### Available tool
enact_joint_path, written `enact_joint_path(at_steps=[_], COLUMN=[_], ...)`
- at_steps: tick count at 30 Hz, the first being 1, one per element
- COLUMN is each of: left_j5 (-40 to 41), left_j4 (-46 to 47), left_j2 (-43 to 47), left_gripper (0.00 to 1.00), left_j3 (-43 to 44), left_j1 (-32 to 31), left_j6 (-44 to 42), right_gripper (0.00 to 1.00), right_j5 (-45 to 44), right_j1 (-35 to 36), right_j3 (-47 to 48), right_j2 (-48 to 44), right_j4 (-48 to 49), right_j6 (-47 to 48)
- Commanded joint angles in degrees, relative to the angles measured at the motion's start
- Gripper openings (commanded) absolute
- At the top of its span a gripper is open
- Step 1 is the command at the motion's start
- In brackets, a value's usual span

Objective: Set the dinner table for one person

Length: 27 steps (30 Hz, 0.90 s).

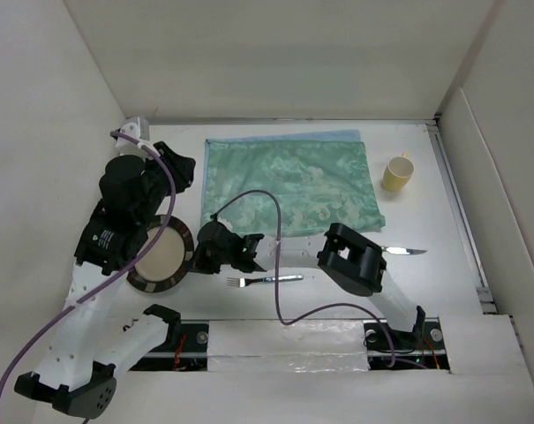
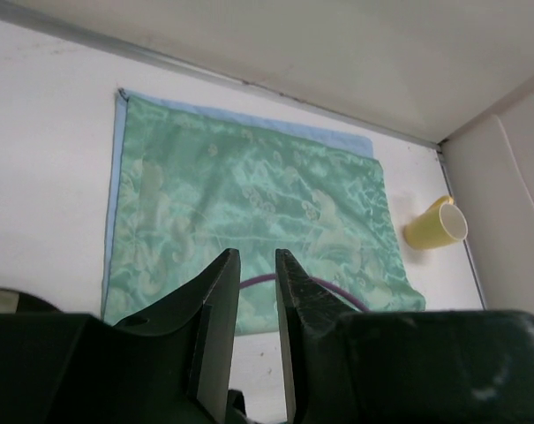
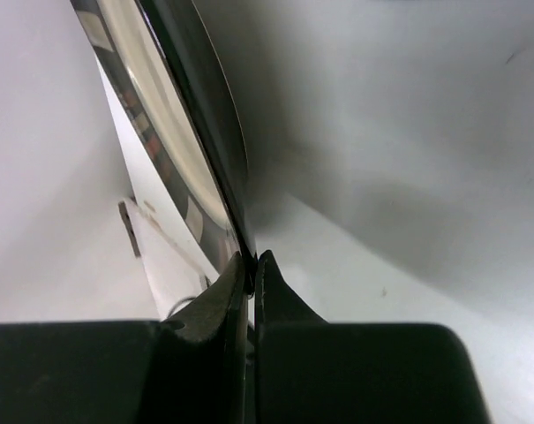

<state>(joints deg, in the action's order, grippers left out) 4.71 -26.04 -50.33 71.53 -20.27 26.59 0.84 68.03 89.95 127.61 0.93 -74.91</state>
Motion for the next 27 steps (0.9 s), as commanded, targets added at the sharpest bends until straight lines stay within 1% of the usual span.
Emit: enact_joint_path(at_steps=[1,2,4,8,11,14,15,16,17,19,21,22,23,24,25,26,27], left_j5=[3.20,3.55,4.25,4.96,5.57,5.40,5.48,5.49,5.05,5.22,5.31,5.31,5.31,5.31,5.22,5.31,5.40], left_j4=[1.78,1.78,1.79,1.17,1.17,1.78,1.87,2.05,2.40,2.49,2.92,3.10,2.76,2.75,2.66,2.49,2.14], left_j2=[0.58,0.41,-0.21,-1.44,-1.70,-1.71,-1.88,-1.97,-2.14,-2.23,-2.23,-2.23,-2.76,-2.76,-3.02,-3.11,-3.46], left_gripper=[0.20,0.21,0.21,0.22,0.22,0.22,0.22,0.22,0.22,0.22,0.22,0.22,0.22,0.22,0.22,0.21,0.21], left_j3=[4.41,5.45,6.60,9.85,10.82,10.48,10.30,10.13,9.34,8.98,8.11,7.84,7.75,7.75,7.75,7.75,7.75], left_j1=[-0.38,-0.38,-0.38,-0.38,-0.38,-0.38,-0.38,-0.38,-0.38,-0.38,-0.38,-0.38,-0.38,-0.38,-0.38,-0.38,-0.38], left_j6=[-2.24,-2.33,-2.77,-3.38,-3.39,-3.39,-3.39,-3.39,-3.39,-3.39,-3.30,-3.30,-3.47,-3.65,-3.74,-3.91,-4.00], right_gripper=[0.00,0.00,0.00,0.00,0.00,0.00,0.00,0.00,0.00,0.00,0.00,0.00,0.00,0.00,0.00,0.00,0.00], right_j5=[-0.13,-2.31,-2.77,-1.28,1.96,3.28,4.07,5.82,8.45,10.13,9.97,9.45,10.83,10.85,12.85,14.09,15.23], right_j1=[2.55,2.55,0.89,-3.16,-6.05,-9.13,-10.19,-11.15,-13.77,-14.41,-14.42,-14.42,-16.59,-16.61,-17.48,-18.45,-20.29], right_j3=[2.85,3.30,5.74,11.37,12.96,10.78,7.99,6.57,4.55,4.70,4.45,2.53,-1.58,-1.62,-6.32,-7.50,-7.86], right_j2=[-4.99,-6.74,-8.16,-9.92,-12.21,-16.24,-18.34,-19.41,-20.03,-19.42,-18.98,-19.50,-21.25,-21.26,-23.00,-23.54,-23.72], right_j4=[-4.00,-4.01,-3.65,-4.53,-5.85,-4.89,-4.01,-3.05,-1.99,-3.29,-5.93,-5.76,1.89,1.97,5.63,9.32,9.70], right_j6=[6.43,7.40,9.95,12.68,14.52,14.97,14.80,13.75,13.22,13.82,14.97,15.15,14.63,14.62,13.14,12.61,12.51])
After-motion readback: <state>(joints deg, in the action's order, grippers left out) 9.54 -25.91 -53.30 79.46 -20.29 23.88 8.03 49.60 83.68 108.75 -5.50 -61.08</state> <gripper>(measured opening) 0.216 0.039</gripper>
